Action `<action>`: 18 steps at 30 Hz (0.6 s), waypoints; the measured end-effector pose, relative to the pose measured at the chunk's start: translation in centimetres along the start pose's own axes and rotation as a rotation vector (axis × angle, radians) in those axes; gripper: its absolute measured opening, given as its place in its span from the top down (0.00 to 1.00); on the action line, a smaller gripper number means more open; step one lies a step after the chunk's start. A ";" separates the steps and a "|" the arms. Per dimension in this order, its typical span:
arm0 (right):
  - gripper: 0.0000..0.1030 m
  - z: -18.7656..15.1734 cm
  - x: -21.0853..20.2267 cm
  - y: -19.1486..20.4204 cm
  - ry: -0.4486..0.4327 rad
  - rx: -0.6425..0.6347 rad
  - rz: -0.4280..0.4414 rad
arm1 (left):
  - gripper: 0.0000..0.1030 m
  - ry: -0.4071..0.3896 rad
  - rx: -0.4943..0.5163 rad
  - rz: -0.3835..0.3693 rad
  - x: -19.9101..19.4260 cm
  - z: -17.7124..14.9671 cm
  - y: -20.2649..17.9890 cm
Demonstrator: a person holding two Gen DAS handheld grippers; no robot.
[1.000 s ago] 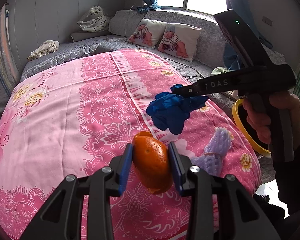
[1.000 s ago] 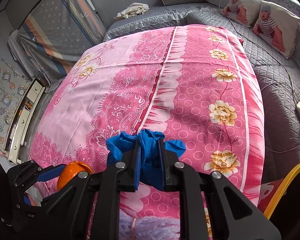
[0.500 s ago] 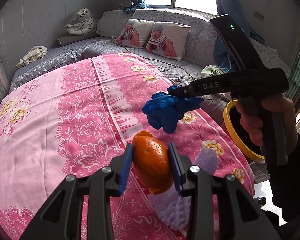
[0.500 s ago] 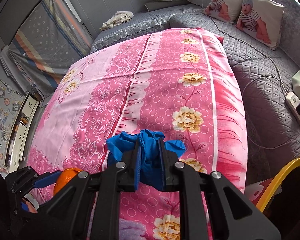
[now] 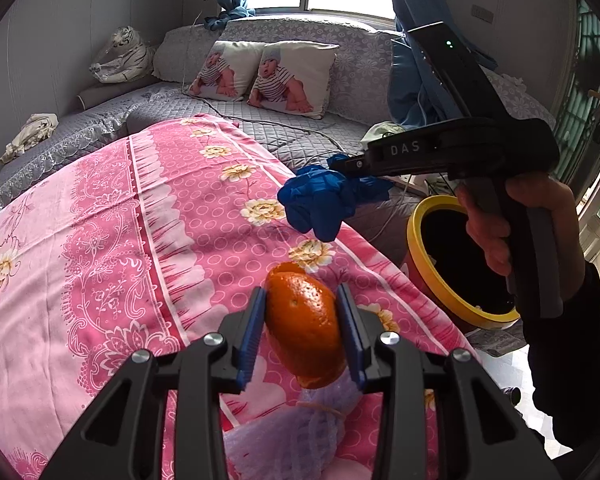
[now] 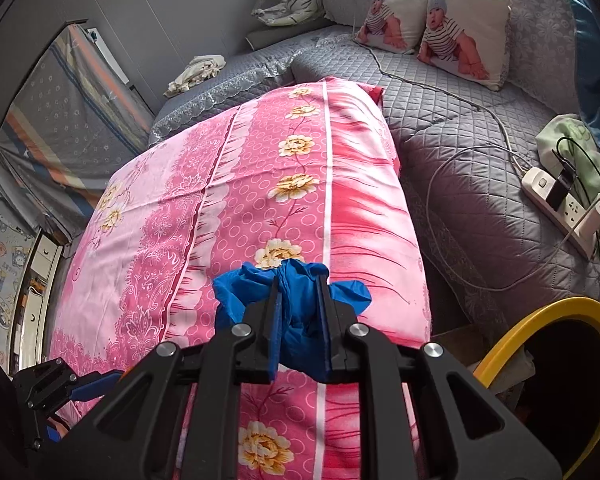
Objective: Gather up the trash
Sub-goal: 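Carry the orange and blue glove over the yellow bin with both tools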
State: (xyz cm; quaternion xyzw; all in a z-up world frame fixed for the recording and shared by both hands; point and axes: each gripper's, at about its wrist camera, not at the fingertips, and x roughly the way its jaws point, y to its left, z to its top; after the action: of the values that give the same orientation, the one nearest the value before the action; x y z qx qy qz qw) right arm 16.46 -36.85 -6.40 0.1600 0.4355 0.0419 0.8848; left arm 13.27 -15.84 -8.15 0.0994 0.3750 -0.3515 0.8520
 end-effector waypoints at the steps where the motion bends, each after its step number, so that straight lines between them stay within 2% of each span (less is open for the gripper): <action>1: 0.86 0.0 -0.3 -0.5 -0.006 0.008 -0.005 | 0.67 0.000 0.006 -0.007 0.1 0.2 -0.3; 18: 0.86 -1.8 -5.7 -8.4 -0.097 0.146 -0.091 | 0.67 -0.004 0.124 -0.095 1.7 2.5 -6.6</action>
State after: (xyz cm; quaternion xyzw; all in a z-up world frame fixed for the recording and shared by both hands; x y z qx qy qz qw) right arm 10.99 -45.53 -5.84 0.2059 0.4011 -0.0379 0.8918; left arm 11.09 -22.64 -6.96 0.1334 0.3550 -0.4144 0.8273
